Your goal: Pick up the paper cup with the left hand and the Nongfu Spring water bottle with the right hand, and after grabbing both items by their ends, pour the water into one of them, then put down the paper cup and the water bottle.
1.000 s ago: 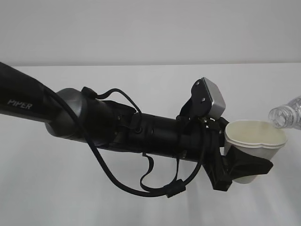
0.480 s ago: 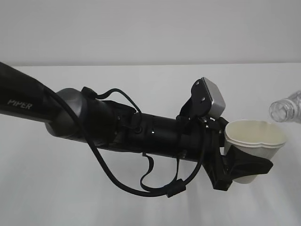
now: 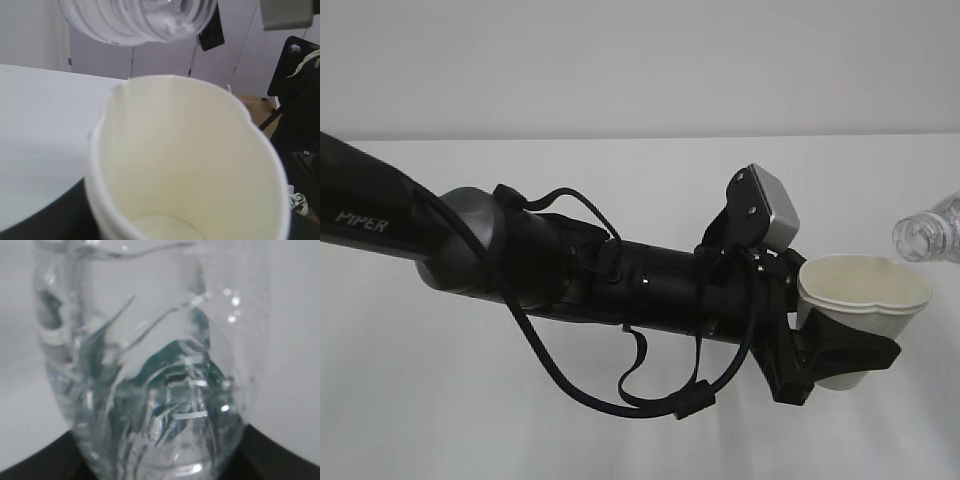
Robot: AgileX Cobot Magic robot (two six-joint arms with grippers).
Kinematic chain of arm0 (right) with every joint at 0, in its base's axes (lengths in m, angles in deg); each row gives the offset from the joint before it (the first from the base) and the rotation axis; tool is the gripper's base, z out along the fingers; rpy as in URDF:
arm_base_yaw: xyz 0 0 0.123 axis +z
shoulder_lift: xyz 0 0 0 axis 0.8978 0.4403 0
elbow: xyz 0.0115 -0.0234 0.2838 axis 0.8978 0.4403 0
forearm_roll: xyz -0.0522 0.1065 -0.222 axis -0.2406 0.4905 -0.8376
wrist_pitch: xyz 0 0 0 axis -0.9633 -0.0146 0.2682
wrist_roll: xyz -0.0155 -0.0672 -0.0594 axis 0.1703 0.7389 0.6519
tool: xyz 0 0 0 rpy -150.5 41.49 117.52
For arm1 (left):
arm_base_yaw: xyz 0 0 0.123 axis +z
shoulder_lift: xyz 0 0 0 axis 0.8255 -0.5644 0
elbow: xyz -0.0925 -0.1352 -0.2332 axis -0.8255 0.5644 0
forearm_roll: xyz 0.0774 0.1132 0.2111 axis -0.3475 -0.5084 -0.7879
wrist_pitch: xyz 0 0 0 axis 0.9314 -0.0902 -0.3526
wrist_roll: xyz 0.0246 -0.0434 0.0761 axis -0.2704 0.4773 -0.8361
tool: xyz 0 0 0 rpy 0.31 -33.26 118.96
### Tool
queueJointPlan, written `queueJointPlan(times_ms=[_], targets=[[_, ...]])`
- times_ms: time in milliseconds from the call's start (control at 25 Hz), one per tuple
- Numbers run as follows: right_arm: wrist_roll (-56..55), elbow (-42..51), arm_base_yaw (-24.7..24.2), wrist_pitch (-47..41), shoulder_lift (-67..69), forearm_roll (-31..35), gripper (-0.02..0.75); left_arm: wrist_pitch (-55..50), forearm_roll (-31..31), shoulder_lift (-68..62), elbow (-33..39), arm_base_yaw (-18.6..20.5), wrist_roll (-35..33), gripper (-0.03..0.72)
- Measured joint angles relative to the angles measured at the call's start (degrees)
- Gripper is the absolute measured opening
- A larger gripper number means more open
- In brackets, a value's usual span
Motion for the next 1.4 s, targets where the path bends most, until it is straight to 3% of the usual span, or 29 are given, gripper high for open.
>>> queueJointPlan(times_ms=[1400], targets=[[2.5,0.0,0.0,0.1,0.0,0.0,0.402,0.3,0.0,0.0,0.0,0.0,0.1,0.429]])
